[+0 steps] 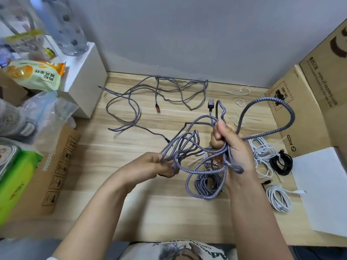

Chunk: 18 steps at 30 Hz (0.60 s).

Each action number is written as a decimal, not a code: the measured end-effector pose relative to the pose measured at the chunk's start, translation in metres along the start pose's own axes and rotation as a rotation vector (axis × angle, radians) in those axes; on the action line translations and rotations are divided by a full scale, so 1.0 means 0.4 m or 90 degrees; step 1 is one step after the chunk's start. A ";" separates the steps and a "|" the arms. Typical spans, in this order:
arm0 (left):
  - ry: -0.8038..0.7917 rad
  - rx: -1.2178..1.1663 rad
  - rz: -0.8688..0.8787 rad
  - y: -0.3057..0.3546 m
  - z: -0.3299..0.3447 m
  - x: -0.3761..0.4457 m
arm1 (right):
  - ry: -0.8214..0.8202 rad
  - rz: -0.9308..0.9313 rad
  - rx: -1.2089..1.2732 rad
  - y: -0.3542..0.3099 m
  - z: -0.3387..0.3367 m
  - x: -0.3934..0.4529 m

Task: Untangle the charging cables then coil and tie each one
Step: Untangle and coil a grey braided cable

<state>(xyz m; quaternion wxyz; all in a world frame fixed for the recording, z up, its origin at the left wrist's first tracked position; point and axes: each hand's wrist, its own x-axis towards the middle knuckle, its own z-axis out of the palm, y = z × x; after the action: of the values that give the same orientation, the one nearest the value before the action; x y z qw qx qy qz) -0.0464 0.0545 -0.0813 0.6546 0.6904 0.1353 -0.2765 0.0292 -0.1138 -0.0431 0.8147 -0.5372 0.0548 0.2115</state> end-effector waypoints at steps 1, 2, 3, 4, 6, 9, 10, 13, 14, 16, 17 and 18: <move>-0.011 -0.010 -0.019 -0.001 0.003 0.001 | 0.001 0.002 0.001 0.001 0.000 -0.002; -0.020 -0.035 -0.034 -0.005 0.007 0.004 | -0.001 0.005 0.004 0.002 0.001 -0.003; -0.025 -0.074 -0.047 -0.007 0.010 0.008 | -0.004 0.005 0.006 0.003 0.001 -0.003; -0.028 -0.120 -0.058 -0.011 0.014 0.015 | -0.009 0.003 0.003 0.004 0.002 -0.004; -0.051 -0.213 -0.081 -0.013 0.020 0.023 | -0.011 -0.002 -0.004 0.005 0.003 -0.003; -0.085 -0.293 -0.066 -0.023 0.018 0.026 | -0.007 -0.008 0.022 0.007 -0.001 -0.002; -0.086 -0.294 -0.053 -0.027 0.017 0.027 | -0.002 -0.009 0.024 0.007 -0.003 -0.003; -0.038 -0.183 -0.007 -0.029 0.027 0.027 | 0.004 -0.006 0.016 0.007 -0.003 -0.008; -0.006 -0.121 0.003 -0.027 0.032 0.029 | 0.002 -0.009 0.015 0.006 -0.001 -0.009; 0.080 0.027 0.001 -0.030 0.033 0.040 | -0.003 -0.020 0.016 0.003 0.004 -0.011; 0.128 0.135 -0.015 -0.038 0.032 0.049 | -0.001 -0.026 0.016 0.003 0.007 -0.013; 0.167 0.259 -0.042 -0.047 0.032 0.056 | 0.002 -0.031 0.016 0.003 0.009 -0.014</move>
<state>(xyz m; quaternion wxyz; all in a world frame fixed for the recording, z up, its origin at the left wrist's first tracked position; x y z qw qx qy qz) -0.0411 0.0402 -0.1092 0.4698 0.8331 0.1831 -0.2272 0.0231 -0.1118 -0.0407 0.8261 -0.5287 0.0454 0.1899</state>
